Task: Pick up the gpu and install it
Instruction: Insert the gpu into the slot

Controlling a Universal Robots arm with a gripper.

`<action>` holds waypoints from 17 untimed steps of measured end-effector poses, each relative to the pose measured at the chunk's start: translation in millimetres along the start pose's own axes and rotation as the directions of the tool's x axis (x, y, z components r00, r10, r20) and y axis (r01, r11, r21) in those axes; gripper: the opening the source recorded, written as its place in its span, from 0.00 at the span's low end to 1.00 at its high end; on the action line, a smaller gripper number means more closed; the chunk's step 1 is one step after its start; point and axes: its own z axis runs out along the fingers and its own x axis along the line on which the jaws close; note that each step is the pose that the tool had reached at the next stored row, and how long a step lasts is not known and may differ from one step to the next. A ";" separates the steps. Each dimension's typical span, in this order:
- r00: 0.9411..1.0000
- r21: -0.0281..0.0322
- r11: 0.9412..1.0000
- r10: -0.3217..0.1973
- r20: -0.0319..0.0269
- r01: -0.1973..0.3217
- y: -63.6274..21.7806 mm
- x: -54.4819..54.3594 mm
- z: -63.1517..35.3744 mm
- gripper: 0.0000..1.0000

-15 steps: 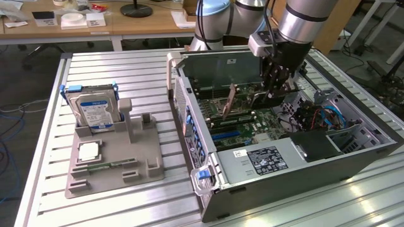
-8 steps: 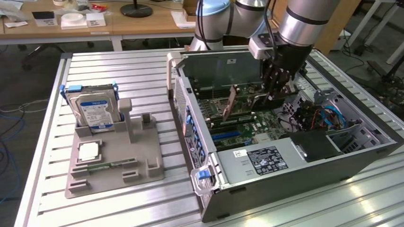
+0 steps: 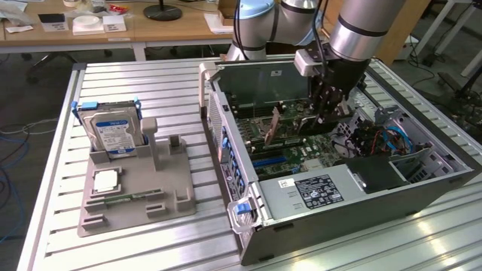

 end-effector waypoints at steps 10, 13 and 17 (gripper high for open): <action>1.000 0.000 1.000 0.000 0.000 0.000 2.8 0.1 0.9 0.27; 1.000 0.000 1.000 0.000 0.000 0.000 3.9 0.3 3.2 0.27; 1.000 0.000 1.000 0.000 0.000 0.000 4.6 0.5 5.3 0.27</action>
